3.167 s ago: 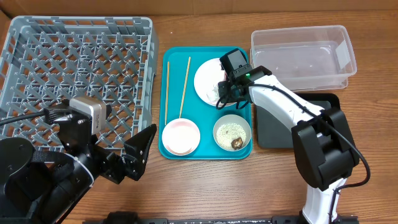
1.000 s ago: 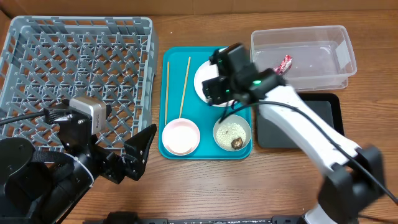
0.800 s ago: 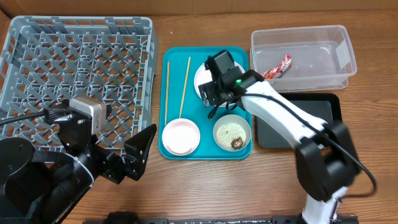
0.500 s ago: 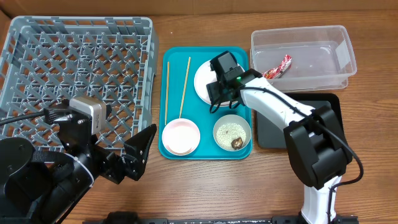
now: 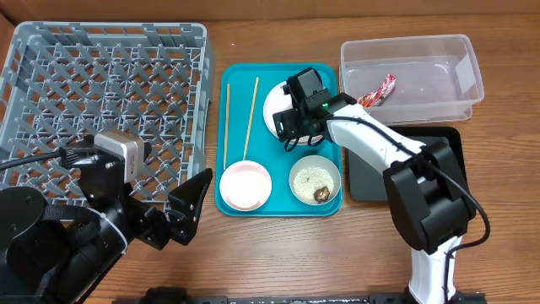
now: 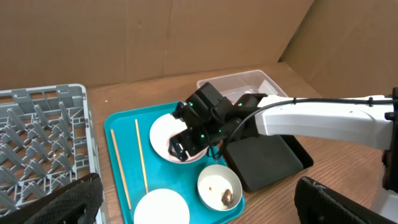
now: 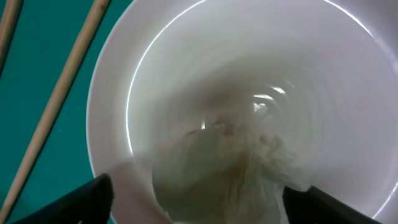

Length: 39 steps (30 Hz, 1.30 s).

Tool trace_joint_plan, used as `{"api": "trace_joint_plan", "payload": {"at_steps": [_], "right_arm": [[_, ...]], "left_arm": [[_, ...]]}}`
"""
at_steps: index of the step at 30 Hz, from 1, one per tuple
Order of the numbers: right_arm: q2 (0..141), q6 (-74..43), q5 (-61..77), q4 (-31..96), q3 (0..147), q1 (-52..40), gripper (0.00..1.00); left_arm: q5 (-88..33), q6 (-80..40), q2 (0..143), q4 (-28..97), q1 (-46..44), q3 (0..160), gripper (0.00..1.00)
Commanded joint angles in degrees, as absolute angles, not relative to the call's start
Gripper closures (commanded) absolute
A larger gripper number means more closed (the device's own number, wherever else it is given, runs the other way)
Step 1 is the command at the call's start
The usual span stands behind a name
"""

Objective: Sort waste into correct bins and load items into the dishwasher
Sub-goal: 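Grasp the crumpled tissue on the white plate with the right gripper, then carry the tissue to the clear bin and release it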

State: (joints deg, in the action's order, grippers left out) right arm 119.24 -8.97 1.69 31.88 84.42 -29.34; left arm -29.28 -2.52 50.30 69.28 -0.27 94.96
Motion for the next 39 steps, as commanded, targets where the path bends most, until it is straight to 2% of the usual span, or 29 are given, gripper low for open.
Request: {"api": "trace_joint_plan", "payload": {"at_steps": [1,3,6,7,11,13,18,25,29,31,32,34,37,39], "right_arm": [[121.3,-9.0,1.4,30.9,85.1,-29.5,0.26],[121.3,-9.0,0.9,30.9,85.1,-29.5,0.39],[121.4,-9.0,-0.6,31.3,85.1,-29.5,0.43],[121.4,-9.0,-1.4,31.5,85.1,-29.5,0.47],[121.2,-9.0,-2.7,33.0,85.3,-29.5,0.78],[120.3,-9.3,-2.7,34.7,86.2,-29.5,0.85],[114.1,-13.9,-1.4,41.5,90.7,-28.8,0.92],[102.5,-15.7,-1.5,45.4,92.4,-23.3,0.91],[102.8,-15.7,-1.7,45.4,91.6,-17.0,0.89],[104.3,-15.7,-1.6,43.5,90.4,-14.2,0.84],[105.1,-15.7,-1.6,42.3,89.9,-13.2,0.78],[107.1,-14.4,-0.7,40.7,89.7,-11.6,0.57],[108.1,-9.0,0.3,40.1,89.7,-10.7,0.37],[106.9,-8.3,0.3,42.3,90.6,-10.8,0.33]], "left_arm": [[-28.9,-1.3,50.2,69.3,0.0,95.2,0.0],[-28.9,-1.3,50.2,69.3,0.0,95.2,0.0],[-28.9,-1.2,50.2,69.3,0.0,95.2,0.0],[-28.9,-1.2,50.2,69.2,0.0,95.2,0.0],[-28.9,-1.2,50.2,69.3,0.0,95.2,0.0],[-28.9,-1.2,50.2,69.2,0.0,95.2,0.0],[-28.9,-1.3,50.2,69.3,0.0,95.2,0.0],[-28.9,-1.3,50.2,69.3,0.0,95.2,0.0],[-28.9,-1.2,50.2,69.3,0.0,95.2,0.0],[-28.9,-1.2,50.2,69.3,0.0,95.2,0.0],[-28.9,-1.2,50.2,69.2,0.0,95.2,0.0],[-28.9,-1.2,50.2,69.3,0.0,95.2,0.0],[-28.9,-1.3,50.2,69.3,0.0,95.2,0.0],[-28.9,-1.2,50.2,69.2,0.0,95.2,0.0]]}}
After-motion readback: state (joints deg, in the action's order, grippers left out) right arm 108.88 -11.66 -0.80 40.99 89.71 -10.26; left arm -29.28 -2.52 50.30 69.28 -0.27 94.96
